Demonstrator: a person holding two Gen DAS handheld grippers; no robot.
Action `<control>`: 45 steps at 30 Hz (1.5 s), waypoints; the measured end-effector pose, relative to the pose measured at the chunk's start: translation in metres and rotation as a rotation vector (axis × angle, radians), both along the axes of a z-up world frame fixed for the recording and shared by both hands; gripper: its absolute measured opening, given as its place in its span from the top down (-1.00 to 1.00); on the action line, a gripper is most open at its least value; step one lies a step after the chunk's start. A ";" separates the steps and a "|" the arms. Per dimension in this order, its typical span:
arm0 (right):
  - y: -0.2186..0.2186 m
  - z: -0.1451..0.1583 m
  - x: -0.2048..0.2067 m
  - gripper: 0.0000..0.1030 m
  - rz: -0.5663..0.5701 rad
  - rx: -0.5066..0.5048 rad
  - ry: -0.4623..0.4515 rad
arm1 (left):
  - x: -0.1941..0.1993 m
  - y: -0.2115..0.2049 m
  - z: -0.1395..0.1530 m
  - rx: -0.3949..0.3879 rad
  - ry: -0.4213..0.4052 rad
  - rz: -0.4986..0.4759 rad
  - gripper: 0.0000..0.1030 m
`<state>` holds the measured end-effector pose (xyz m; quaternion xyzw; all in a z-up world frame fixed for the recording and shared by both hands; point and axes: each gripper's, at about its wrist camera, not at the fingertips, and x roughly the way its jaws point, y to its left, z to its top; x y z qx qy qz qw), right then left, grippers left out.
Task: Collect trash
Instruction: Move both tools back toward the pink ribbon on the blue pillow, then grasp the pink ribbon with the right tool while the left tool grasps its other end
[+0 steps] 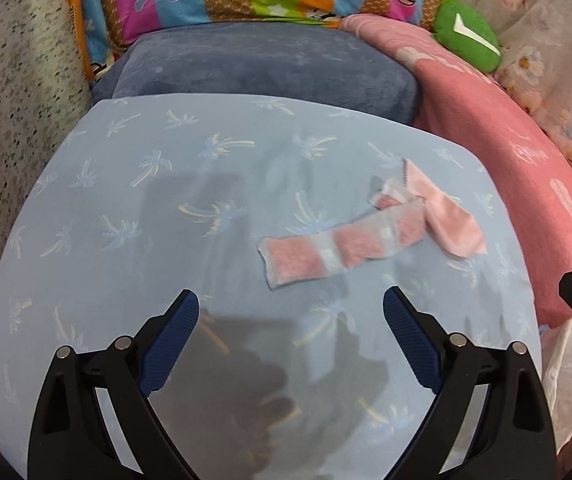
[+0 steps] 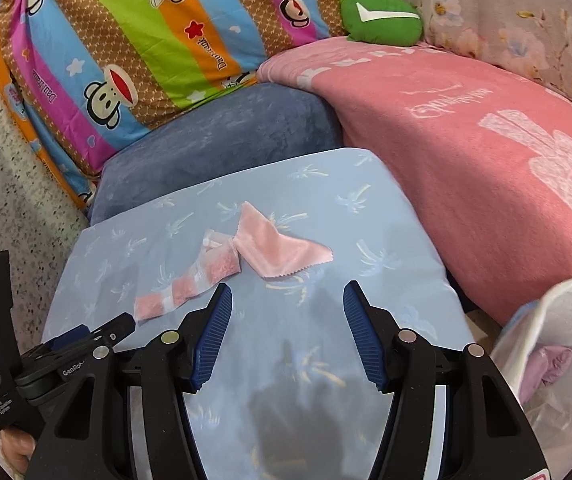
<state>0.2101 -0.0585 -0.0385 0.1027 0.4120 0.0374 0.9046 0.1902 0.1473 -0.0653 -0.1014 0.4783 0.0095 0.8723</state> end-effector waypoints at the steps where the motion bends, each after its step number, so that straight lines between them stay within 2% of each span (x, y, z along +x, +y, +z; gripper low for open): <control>1: 0.003 -0.004 0.009 -0.11 0.001 -0.002 0.005 | 0.005 0.003 -0.003 -0.005 0.008 0.005 -0.74; 8: 0.015 -0.028 0.057 -0.11 0.005 -0.035 0.029 | 0.030 0.006 -0.026 -0.047 0.064 -0.004 -0.72; 10: 0.017 -0.035 0.069 -0.11 0.005 -0.043 0.037 | 0.034 0.003 -0.029 -0.046 0.067 -0.013 -0.67; 12: 0.018 -0.044 0.082 -0.11 0.002 -0.047 0.050 | 0.039 0.000 -0.033 -0.045 0.080 -0.030 -0.48; 17: 0.022 -0.068 0.102 -0.10 0.004 -0.052 0.101 | 0.048 -0.009 -0.034 -0.029 0.074 -0.048 -0.41; 20: 0.027 -0.079 0.109 -0.01 0.024 -0.059 0.125 | 0.051 -0.014 -0.034 -0.012 0.067 -0.060 -0.28; 21: 0.028 -0.083 0.110 0.17 0.029 -0.060 0.136 | 0.051 -0.015 -0.033 -0.010 0.067 -0.063 -0.23; 22: 0.030 -0.084 0.111 0.22 0.031 -0.067 0.136 | 0.053 -0.016 -0.033 -0.011 0.067 -0.065 -0.21; 25: 0.032 -0.085 0.108 0.57 0.038 -0.088 0.132 | 0.054 -0.017 -0.032 -0.011 0.065 -0.077 -0.08; 26: 0.032 -0.086 0.107 0.81 0.043 -0.084 0.139 | 0.053 -0.018 -0.032 -0.010 0.065 -0.083 0.04; 27: 0.030 -0.086 0.104 0.91 0.043 -0.073 0.143 | 0.053 -0.019 -0.032 -0.012 0.064 -0.090 0.25; 28: 0.029 -0.086 0.102 0.92 0.042 -0.062 0.147 | 0.053 -0.021 -0.032 -0.014 0.063 -0.102 0.37; 30: 0.029 -0.084 0.093 0.93 0.044 -0.044 0.153 | 0.051 -0.024 -0.031 -0.037 0.064 -0.134 0.78; 36: 0.027 -0.069 0.052 0.93 0.039 -0.013 0.138 | 0.033 -0.034 -0.025 -0.067 0.061 -0.165 0.83; 45: 0.007 -0.035 -0.015 0.93 -0.022 0.055 0.093 | -0.012 -0.053 0.006 -0.080 0.005 -0.208 0.83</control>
